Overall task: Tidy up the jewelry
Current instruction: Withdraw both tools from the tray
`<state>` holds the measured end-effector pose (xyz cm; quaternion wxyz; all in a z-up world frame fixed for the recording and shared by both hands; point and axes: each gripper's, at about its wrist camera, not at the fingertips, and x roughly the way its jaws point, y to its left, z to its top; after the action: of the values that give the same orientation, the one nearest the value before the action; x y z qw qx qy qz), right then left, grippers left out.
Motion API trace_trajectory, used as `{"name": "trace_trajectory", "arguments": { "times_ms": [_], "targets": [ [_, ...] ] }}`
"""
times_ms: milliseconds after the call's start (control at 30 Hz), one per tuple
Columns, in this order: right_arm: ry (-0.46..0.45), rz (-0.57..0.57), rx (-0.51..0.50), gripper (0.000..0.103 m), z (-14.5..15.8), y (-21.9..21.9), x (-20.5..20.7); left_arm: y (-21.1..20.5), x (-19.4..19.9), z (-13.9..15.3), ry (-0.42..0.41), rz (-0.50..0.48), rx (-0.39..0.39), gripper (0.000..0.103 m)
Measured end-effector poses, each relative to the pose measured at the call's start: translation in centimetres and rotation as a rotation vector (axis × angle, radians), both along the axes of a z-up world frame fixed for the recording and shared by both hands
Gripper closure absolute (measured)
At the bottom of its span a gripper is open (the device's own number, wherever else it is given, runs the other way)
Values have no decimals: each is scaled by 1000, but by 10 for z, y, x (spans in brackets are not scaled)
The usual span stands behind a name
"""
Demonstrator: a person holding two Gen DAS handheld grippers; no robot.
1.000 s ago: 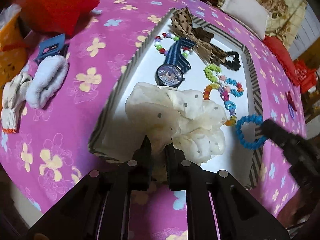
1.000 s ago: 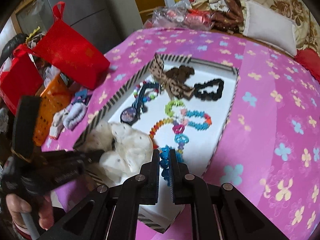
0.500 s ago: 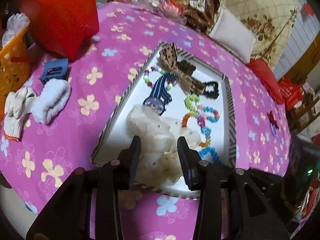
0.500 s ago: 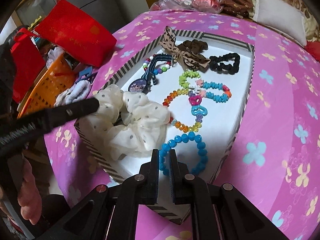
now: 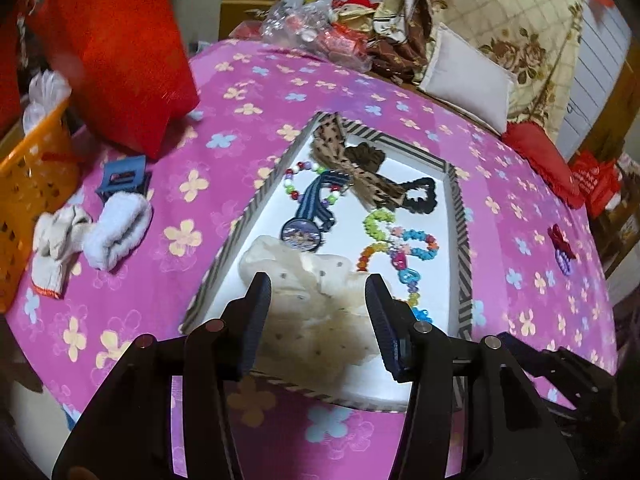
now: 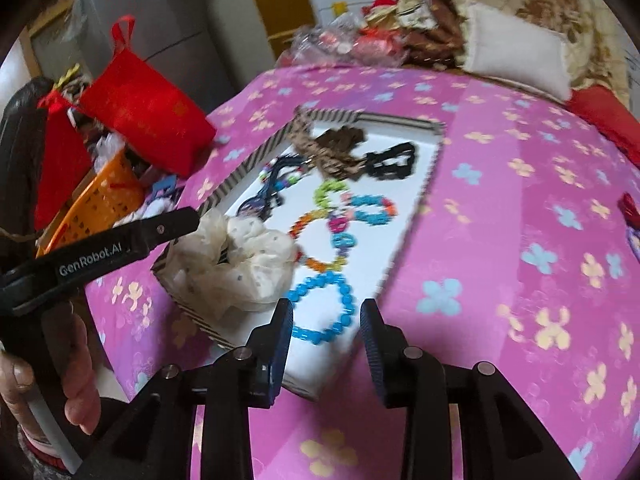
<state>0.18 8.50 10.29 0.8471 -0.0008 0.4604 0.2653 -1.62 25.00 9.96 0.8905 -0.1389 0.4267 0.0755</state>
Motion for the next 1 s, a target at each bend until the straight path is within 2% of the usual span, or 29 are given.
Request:
{"name": "trace_trajectory", "arguments": {
  "times_ms": [33, 67, 433, 633, 1000],
  "targets": [
    [-5, -22, 6, 60, 1, -7, -1, -4, -1, 1, -6, -6, 13, 54],
    [-10, -53, 15, 58, 2, -17, -2, -8, -1, 3, -13, -11, 23, 54],
    [22, -293, 31, 58, -9, -116, -10, -58, -5, 14, -67, -74, 118, 54],
    [27, -345, 15, 58, -16, -146, -19, -90, -6, 17, -83, -121, 186, 54],
    [7, -399, 3, 58, -17, -177, -18, -123, 0, 11, -75, -172, 226, 54]
  ]
}}
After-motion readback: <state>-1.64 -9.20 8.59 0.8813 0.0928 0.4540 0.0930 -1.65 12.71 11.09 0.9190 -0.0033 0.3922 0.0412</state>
